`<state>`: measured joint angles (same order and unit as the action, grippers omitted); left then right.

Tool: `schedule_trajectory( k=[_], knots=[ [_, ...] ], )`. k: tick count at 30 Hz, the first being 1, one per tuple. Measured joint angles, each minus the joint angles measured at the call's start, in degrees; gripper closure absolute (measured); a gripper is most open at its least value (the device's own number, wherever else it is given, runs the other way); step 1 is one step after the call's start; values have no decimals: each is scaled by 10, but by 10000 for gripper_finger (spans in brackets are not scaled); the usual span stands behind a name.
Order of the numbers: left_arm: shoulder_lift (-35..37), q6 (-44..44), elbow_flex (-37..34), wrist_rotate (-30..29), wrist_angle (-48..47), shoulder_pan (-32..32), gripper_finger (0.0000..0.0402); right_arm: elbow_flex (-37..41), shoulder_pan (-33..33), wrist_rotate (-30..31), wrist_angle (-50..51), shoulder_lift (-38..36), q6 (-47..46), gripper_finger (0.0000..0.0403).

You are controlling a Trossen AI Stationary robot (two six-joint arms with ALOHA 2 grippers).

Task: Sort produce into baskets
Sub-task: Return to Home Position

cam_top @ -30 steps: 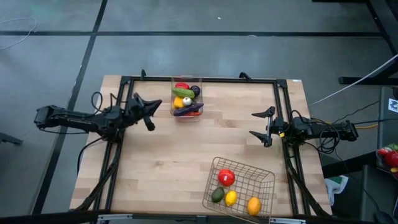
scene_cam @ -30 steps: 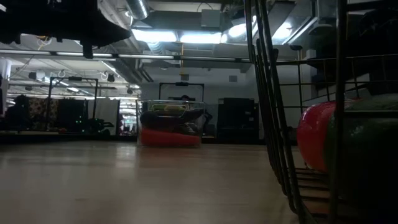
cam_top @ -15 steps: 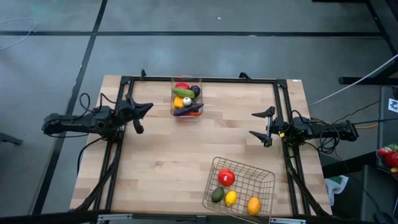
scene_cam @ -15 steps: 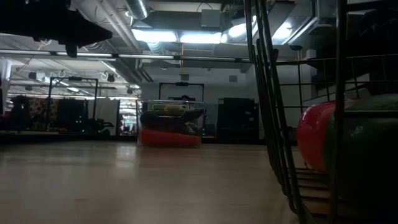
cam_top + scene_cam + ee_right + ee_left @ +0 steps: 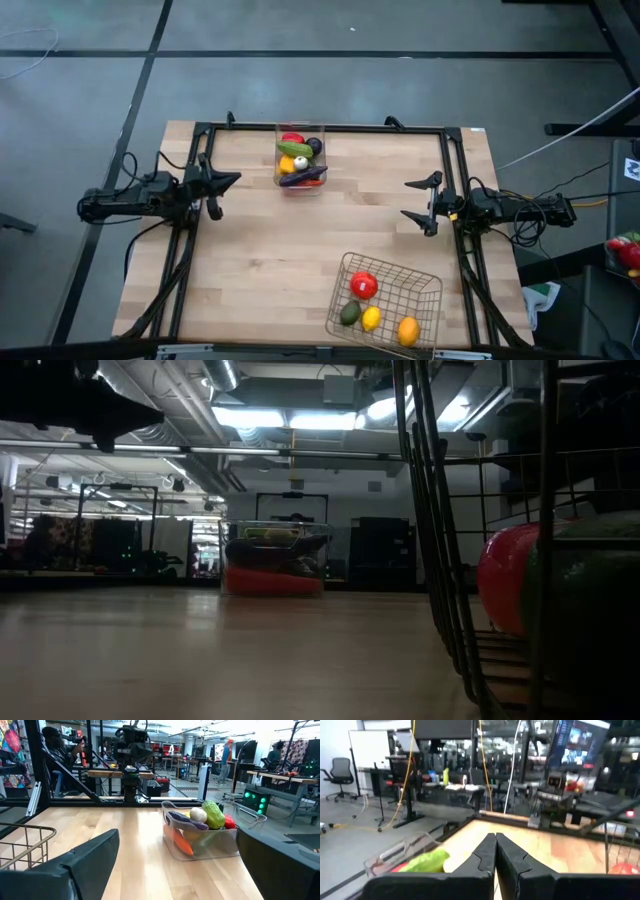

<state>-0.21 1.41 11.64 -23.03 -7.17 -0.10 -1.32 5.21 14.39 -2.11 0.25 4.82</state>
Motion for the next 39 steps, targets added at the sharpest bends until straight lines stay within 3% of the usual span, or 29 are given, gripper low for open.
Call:
schedule_trajectory(
  k=[12, 25, 39],
  knots=[
    [-1, 0, 0, 62, -30, 0, 401, 0, 0, -4, 0, 0, 0, 6],
    [-1, -26, 0, 63, -24, 0, 401, 0, 0, -4, 0, 0, 0, 6],
    [-1, 45, 0, 75, -27, 0, 401, 0, 0, -3, 0, 0, 0, 6]
  ],
)
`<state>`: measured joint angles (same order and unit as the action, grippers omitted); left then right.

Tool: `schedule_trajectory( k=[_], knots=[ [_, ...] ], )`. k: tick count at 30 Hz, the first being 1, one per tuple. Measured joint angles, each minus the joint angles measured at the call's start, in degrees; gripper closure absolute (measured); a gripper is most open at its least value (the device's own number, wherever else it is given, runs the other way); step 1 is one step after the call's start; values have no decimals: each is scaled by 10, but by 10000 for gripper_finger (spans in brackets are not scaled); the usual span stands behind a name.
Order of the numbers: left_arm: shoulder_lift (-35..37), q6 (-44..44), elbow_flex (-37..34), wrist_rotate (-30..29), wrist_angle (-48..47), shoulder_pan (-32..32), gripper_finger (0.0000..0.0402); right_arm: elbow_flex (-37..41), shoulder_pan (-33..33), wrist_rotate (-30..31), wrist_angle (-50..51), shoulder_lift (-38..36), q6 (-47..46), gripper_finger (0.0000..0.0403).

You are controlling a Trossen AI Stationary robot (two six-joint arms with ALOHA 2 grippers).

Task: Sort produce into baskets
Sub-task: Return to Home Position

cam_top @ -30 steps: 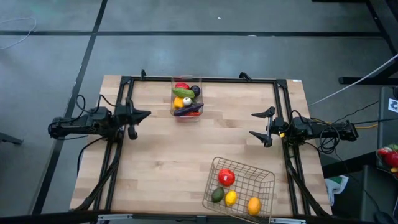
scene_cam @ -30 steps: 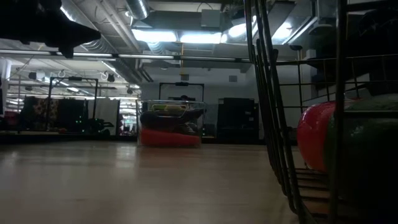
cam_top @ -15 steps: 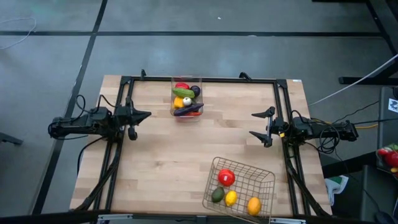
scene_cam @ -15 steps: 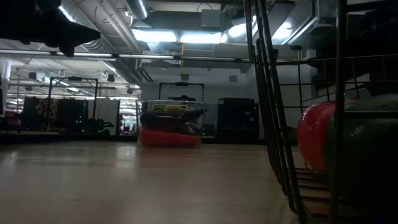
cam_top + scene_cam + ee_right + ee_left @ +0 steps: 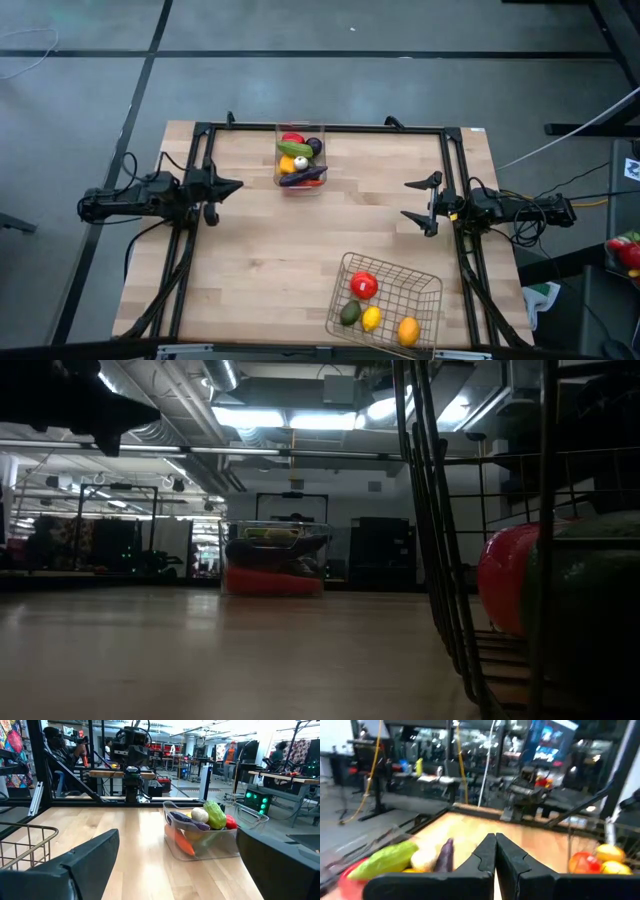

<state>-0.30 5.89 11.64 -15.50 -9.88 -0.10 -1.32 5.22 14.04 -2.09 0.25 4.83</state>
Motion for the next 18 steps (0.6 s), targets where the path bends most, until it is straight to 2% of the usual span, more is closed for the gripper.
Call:
schedule_trajectory(
  k=[3, 9, 18],
  knots=[
    [0, -9, -3, 23, 44, 0, 401, 0, 0, 0, 0, 0, 0, 6],
    [0, -34, -67, 44, 176, -1, 401, 0, 0, 0, 0, 0, 0, 6],
    [0, -54, -95, 44, 188, -1, 401, 0, 0, 0, 0, 0, 0, 6]
  ],
)
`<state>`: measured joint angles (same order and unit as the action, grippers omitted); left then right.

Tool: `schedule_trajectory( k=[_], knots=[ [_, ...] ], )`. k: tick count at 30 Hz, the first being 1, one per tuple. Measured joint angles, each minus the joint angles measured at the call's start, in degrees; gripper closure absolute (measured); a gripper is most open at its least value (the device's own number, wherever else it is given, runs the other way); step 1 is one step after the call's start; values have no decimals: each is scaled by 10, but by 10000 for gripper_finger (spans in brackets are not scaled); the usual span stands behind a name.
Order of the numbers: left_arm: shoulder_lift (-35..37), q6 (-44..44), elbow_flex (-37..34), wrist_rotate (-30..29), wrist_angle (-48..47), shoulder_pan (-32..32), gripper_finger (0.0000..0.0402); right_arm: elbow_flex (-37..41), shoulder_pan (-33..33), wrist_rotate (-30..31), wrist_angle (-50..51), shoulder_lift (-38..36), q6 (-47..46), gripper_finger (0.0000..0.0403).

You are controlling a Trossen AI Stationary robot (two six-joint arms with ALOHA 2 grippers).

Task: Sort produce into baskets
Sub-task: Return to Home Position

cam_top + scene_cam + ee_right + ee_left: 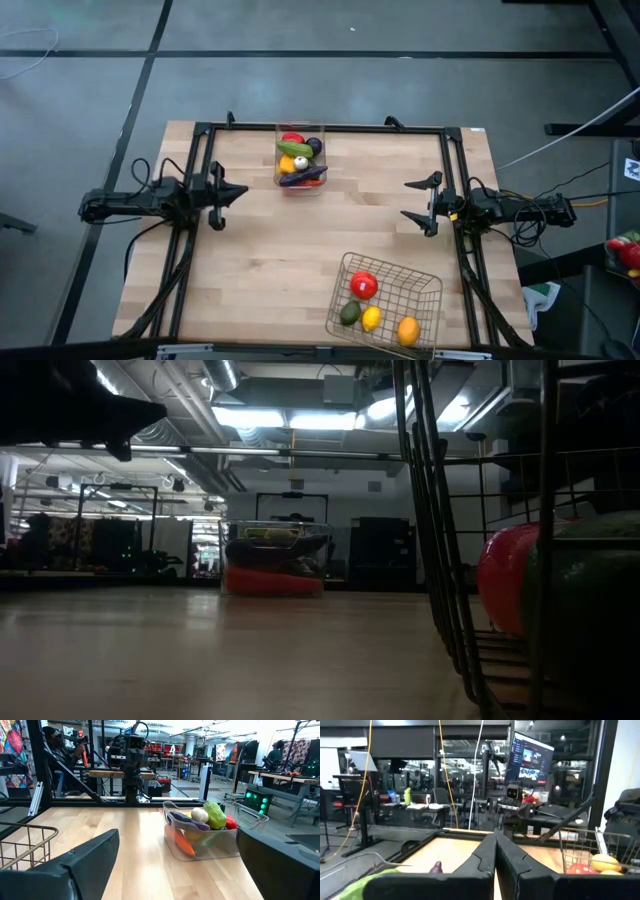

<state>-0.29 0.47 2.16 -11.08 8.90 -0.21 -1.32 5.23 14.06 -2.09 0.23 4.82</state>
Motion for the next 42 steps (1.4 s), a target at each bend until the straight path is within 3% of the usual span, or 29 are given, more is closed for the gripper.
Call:
schedule_trajectory(
  k=[10, 25, 33, 42],
  knots=[
    [-1, -12, -17, -2, -12, -3, 402, 0, 0, 0, 0, 0, 0, 6],
    [-1, 39, -17, -5, -65, -3, 401, 0, 0, 0, 0, 0, 0, 6],
    [-1, -63, -17, -6, -65, -3, 401, 0, 0, 0, 0, 0, 0, 6],
    [-1, -31, -17, -6, -65, -3, 401, 0, 0, 0, 0, 0, 0, 6]
  ],
)
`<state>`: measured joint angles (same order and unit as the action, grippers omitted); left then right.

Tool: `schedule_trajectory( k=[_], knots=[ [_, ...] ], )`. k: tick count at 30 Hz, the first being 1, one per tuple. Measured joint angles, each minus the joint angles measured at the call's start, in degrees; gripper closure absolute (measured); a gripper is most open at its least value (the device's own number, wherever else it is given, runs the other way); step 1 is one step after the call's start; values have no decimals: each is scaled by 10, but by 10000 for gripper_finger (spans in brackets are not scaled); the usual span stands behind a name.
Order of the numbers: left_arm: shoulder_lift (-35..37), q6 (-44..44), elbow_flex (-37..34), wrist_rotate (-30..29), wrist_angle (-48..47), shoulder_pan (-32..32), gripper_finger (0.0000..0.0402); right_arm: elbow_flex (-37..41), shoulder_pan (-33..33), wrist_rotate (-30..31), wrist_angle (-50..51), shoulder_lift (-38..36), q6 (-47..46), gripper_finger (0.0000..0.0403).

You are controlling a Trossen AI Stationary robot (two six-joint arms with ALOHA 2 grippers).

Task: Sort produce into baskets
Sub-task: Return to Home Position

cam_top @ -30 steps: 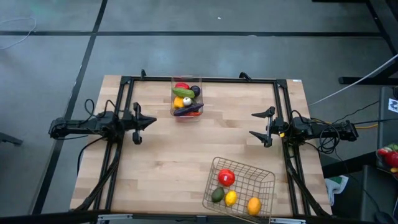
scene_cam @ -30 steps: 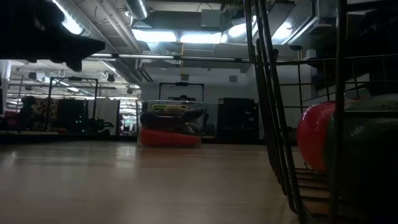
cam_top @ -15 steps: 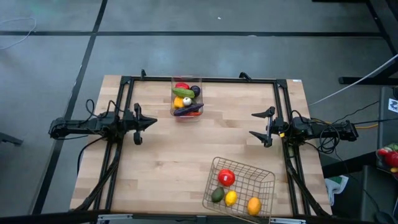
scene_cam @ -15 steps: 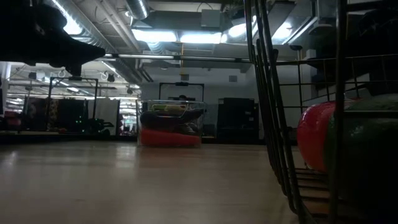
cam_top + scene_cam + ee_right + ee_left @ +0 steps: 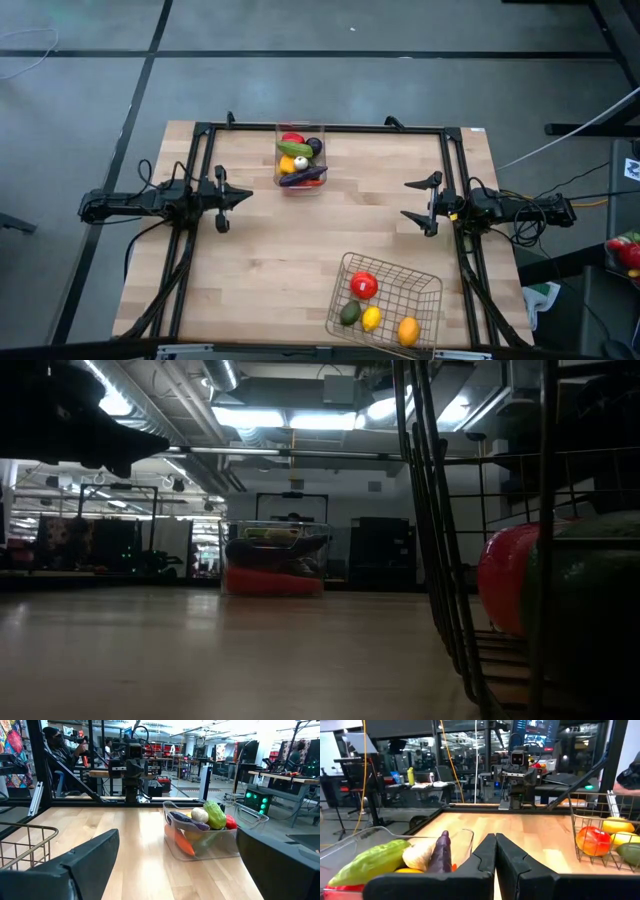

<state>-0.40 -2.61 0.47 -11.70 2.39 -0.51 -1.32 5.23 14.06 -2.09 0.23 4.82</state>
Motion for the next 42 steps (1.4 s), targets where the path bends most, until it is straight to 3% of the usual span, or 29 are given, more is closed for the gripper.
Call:
schedule_trajectory(
  k=[42],
  knots=[
    [0, 12, 0, 0, 0, 0, 402, 0, 0, 0, 0, 0, 0, 6]
  ],
)
